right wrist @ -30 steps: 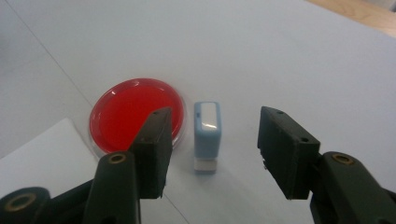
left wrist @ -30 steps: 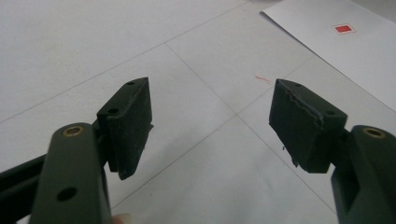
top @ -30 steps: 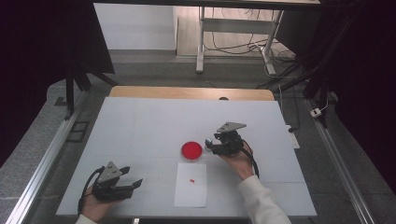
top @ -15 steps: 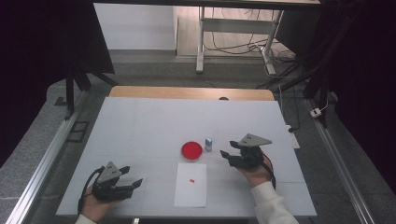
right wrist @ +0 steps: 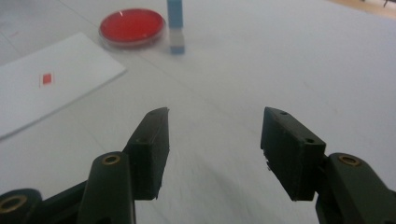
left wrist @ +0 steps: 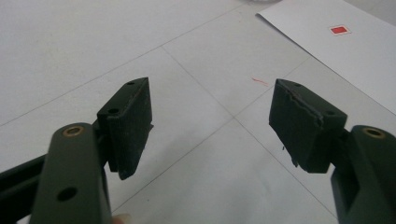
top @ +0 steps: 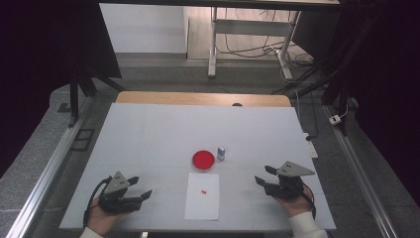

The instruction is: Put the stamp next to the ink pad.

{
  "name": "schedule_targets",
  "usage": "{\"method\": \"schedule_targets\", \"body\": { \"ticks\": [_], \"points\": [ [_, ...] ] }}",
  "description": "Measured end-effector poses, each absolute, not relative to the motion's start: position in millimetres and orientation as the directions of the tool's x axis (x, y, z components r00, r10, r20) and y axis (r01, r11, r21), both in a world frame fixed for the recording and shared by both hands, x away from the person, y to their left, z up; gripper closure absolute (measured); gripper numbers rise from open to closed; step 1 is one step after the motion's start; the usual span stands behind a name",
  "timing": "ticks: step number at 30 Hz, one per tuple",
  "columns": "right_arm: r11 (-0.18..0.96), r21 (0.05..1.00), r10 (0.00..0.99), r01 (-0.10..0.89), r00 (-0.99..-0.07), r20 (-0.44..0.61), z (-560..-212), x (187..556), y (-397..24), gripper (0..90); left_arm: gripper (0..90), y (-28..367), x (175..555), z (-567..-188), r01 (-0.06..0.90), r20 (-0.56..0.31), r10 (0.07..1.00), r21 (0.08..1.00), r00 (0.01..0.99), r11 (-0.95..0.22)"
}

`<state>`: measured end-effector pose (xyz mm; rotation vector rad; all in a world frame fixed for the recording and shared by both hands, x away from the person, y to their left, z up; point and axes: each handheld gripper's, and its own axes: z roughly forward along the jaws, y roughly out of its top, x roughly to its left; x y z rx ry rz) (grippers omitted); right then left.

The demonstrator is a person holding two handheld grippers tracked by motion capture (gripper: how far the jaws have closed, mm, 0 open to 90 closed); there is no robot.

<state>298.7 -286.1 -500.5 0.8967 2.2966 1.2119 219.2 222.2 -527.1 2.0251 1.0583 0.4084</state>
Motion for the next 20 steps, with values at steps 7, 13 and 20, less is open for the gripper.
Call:
{"method": "schedule_targets", "body": {
  "ticks": [7,13,20],
  "points": [
    [0.415,0.83,0.709,0.371,-0.704,-0.04,-509.3,287.2,-307.9,41.5,30.5,221.4,219.9,-527.3,0.541,-0.077,0.798,0.773,0.598,-0.332],
    [0.422,0.832,0.707,0.359,-0.706,-0.054,-509.5,284.9,-312.0,41.1,30.8,221.5,220.2,-527.5,0.542,-0.073,0.8,0.771,0.596,-0.333],
    [0.434,0.83,0.697,0.35,-0.714,-0.063,-508.0,284.2,-308.9,40.9,30.7,222.2,220.0,-527.3,0.541,-0.074,0.8,0.773,0.596,-0.331]
  ]
}}
